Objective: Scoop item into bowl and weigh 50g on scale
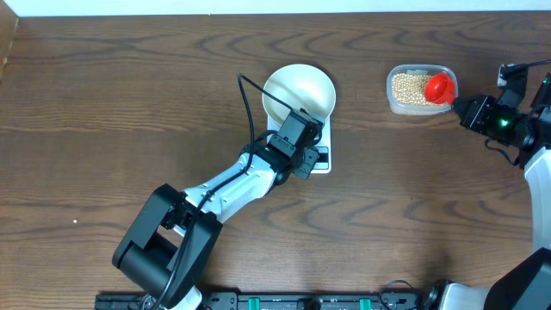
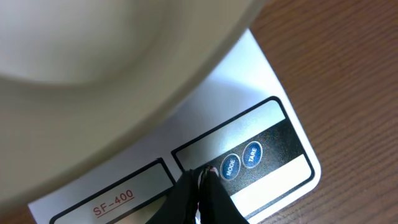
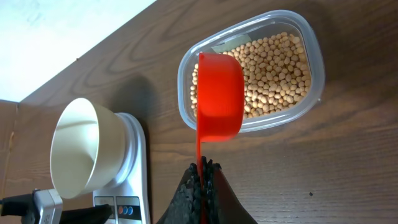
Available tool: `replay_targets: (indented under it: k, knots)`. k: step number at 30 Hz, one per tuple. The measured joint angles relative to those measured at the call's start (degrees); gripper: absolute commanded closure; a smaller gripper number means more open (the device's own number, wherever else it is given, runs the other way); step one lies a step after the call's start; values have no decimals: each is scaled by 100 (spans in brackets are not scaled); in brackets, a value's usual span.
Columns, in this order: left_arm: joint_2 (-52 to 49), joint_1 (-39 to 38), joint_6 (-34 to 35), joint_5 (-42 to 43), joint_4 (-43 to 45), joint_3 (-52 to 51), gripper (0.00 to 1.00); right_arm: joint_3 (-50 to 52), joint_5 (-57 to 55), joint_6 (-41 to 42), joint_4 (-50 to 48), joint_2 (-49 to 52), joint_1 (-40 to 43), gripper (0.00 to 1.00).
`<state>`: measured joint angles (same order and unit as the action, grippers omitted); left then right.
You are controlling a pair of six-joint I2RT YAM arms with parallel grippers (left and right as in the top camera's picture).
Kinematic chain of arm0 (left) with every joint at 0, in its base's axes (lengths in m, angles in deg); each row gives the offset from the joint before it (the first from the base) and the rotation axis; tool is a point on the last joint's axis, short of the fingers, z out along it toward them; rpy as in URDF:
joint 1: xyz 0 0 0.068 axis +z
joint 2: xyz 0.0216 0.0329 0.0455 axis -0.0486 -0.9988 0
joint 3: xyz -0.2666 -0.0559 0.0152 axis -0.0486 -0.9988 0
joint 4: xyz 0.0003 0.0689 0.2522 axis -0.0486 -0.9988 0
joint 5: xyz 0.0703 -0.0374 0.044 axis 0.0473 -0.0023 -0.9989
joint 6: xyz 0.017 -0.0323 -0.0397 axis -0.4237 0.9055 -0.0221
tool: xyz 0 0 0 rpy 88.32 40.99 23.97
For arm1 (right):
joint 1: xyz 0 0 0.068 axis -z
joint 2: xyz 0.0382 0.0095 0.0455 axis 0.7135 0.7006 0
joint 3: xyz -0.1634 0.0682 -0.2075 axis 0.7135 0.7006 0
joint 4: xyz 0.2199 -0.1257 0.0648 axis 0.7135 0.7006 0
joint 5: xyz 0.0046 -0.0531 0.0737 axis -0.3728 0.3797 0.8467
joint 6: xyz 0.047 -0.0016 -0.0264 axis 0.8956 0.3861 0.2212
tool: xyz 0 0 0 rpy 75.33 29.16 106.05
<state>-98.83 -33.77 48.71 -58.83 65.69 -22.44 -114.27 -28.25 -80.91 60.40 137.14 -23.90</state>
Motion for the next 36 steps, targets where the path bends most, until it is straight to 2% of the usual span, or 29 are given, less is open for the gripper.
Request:
replay_targets:
  k: [7, 29, 36]
  knots:
    - [0, -4, -240, 153, 24, 0, 92, 0, -17, 0, 2, 0, 0, 99]
    - [-341, -15, -365, 232, 35, 81, 93, 0, -20, 0, 13, 0, 0, 99]
    - [208, -15, -363, 232, -444, 61, 92, 0, -22, 0, 13, 0, 0, 99]
